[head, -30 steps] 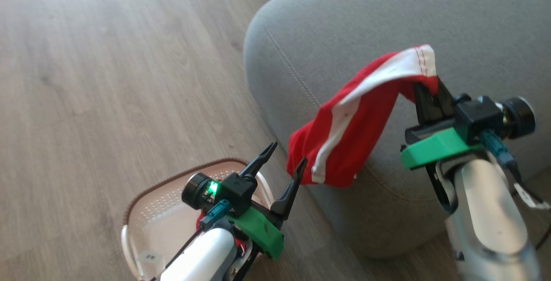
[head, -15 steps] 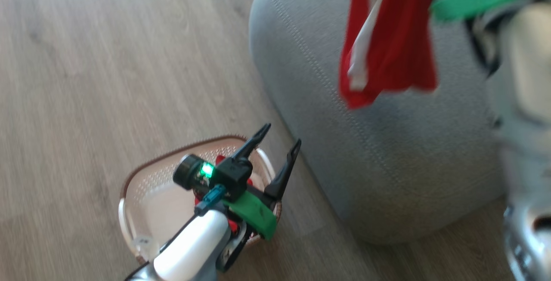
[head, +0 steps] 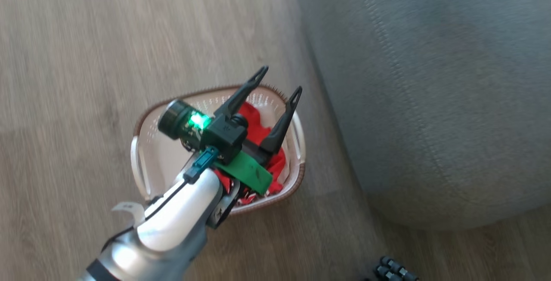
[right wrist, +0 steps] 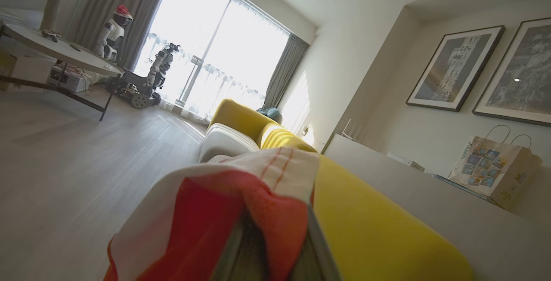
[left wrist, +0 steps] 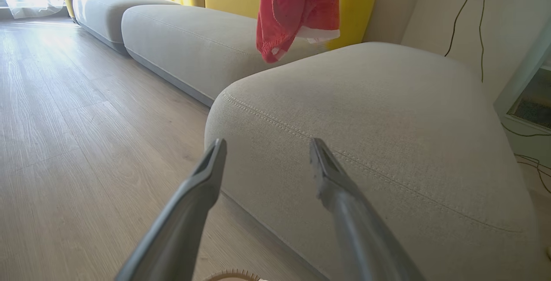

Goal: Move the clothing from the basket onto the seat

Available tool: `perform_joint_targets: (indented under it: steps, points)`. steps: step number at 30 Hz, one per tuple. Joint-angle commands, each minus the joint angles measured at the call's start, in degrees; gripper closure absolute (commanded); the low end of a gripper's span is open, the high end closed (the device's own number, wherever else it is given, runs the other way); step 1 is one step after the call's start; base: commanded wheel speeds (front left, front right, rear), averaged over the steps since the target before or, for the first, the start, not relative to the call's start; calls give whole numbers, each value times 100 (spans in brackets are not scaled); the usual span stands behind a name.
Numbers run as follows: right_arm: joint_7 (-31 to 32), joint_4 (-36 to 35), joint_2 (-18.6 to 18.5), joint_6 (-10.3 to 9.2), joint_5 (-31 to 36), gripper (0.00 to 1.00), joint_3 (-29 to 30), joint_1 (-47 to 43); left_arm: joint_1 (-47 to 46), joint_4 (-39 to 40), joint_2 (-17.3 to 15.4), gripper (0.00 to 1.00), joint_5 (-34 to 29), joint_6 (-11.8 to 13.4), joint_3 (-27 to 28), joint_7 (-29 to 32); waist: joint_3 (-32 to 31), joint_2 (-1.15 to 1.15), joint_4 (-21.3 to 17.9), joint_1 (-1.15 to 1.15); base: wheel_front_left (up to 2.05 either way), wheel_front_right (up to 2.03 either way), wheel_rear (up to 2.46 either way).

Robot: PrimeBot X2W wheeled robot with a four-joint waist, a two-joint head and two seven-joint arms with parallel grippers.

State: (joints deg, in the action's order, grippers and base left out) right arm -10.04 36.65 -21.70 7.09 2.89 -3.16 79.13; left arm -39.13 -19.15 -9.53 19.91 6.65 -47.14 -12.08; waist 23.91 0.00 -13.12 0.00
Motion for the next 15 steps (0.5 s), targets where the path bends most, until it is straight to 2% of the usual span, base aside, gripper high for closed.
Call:
perform_joint_targets:
  steps: [1, 8, 15]
  points:
    - [39, -42, -56, 40, 11, 100, 108, 167, -202, 248, -106, 0, -65, 48, 162, 48, 383, 0, 268, 0, 0, 0, 0]
    - [-61, 708, -177, 40, 210, 100, 700, 328, -434, 632, -236, 0, -234, 101, 98, 254, 867, 0, 391, 0, 0, 0, 0]
    - [47, 1687, 130, 40, 305, 100, 1174, -17, -475, 810, -290, 0, -280, 97, -5, 395, 1092, 0, 440, 0, 0, 0, 0]
